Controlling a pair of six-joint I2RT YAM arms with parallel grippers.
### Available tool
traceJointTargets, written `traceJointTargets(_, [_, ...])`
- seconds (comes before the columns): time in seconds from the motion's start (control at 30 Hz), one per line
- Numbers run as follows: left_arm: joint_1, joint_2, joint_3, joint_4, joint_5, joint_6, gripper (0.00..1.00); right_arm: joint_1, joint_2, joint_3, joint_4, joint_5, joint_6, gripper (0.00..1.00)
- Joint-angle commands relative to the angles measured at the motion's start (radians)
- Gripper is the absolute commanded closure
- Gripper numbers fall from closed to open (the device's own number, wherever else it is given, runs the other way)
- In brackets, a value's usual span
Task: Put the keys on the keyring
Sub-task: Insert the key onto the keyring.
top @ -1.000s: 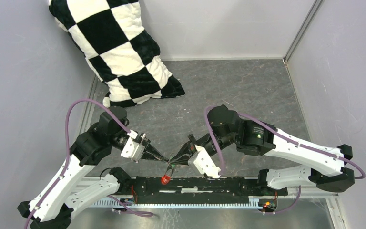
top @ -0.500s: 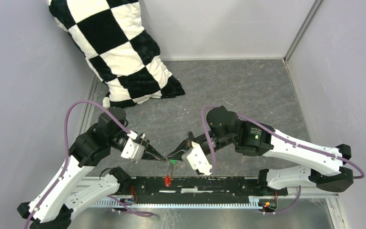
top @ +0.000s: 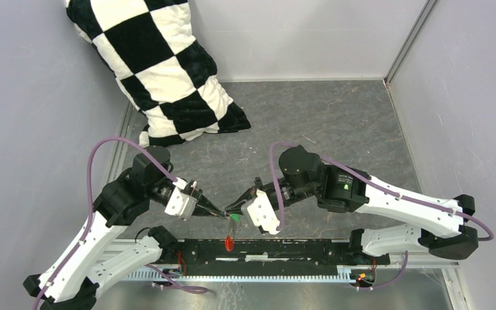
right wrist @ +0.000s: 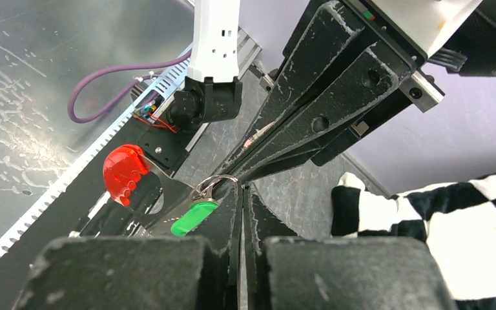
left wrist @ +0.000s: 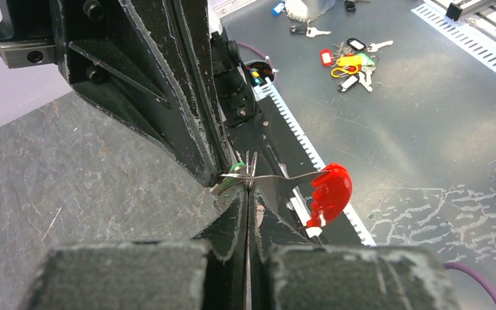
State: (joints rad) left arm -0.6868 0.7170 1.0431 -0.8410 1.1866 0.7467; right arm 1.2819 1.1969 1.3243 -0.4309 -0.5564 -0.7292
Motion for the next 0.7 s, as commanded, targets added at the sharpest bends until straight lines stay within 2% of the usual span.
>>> traceJointTargets(0.0, [0.001,-0.019,-0.022,0.118,0.020,-0.092,0.98,0.000,0.013,-0.013,0.024,0.061,0.042,1.00])
traceJointTargets(0.13, [0.001,-0.077,-0.113,0.396,-0.041,-0.378,0.98,0.000,0.024,0.001,0.004,0.029,0.053,0.99])
traceJointTargets(0.33, [0.001,-0.064,-0.109,0.493,-0.082,-0.464,0.98,0.000,0.013,-0.011,0.022,0.033,0.074,0.99])
traceJointTargets(0.57, [0.001,-0.066,-0.112,0.520,-0.120,-0.492,0.98,0.001,-0.005,-0.031,0.068,0.064,0.103,0.99])
traceJointTargets(0.67, [0.001,-0.069,-0.117,0.552,-0.166,-0.528,0.98,0.000,-0.018,-0.044,0.098,0.087,0.117,0.92])
